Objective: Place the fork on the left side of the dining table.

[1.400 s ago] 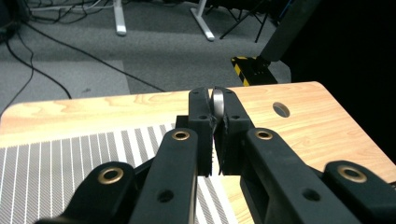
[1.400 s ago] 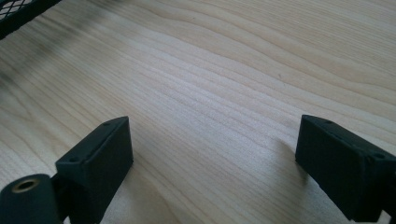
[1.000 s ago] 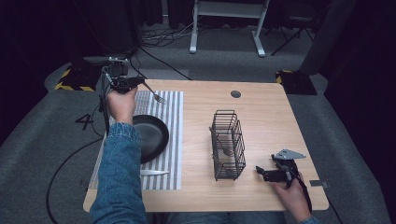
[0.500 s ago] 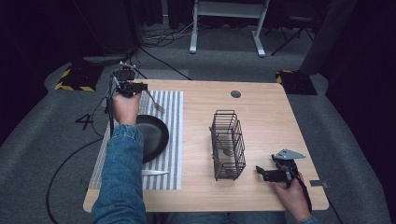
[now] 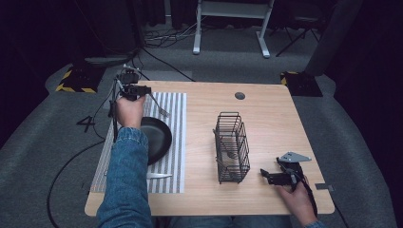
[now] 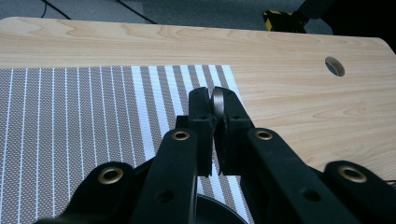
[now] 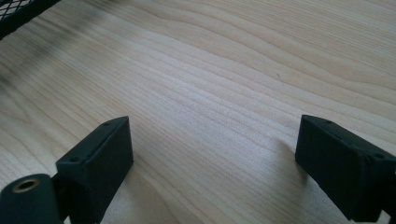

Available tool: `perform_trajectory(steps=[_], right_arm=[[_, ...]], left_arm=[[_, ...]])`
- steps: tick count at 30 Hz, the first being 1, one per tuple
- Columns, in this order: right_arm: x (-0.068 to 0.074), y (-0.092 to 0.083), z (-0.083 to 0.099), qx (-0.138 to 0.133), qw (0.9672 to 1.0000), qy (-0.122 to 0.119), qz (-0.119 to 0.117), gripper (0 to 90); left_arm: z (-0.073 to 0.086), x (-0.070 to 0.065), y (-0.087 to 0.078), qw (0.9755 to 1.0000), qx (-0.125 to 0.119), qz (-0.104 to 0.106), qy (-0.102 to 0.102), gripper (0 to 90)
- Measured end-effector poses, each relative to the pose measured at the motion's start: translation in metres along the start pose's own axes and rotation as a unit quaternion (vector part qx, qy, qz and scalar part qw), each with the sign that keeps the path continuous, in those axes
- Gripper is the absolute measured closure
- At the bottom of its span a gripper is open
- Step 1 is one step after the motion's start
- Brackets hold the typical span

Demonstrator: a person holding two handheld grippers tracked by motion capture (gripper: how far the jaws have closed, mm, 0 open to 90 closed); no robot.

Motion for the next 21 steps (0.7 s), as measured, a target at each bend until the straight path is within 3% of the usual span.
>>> perform_trajectory(steps=[2,6,13,21], right_arm=[[0.0,0.0,0.0,0.0,1.0,0.0,0.0,11.1],[0.0,0.0,0.0,0.0,1.0,0.0,0.0,11.1],[0.0,0.0,0.0,0.0,1.0,0.0,0.0,11.1],[0.0,0.0,0.0,0.0,1.0,0.003,0.003,11.2]], left_arm=[[0.0,0.002,0.001,1.0,-0.001,0.001,0.0,85.6],[0.0,0.007,0.004,0.9996,0.005,-0.015,0.025,77.0],[0.002,0.021,0.004,0.9997,0.006,-0.014,0.018,69.9],[0.011,0.046,0.002,1.0,-0.004,0.0,-0.005,66.5]])
Point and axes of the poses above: each handheld gripper's, and its own axes: y roughly forward along the jaws, z roughly out of its underside, x roughly to its left, the point moved 8 cm from there along y, roughly forward along the jaws, and after that the axes turned 2 degrees about -x, right-handed, at the moved point
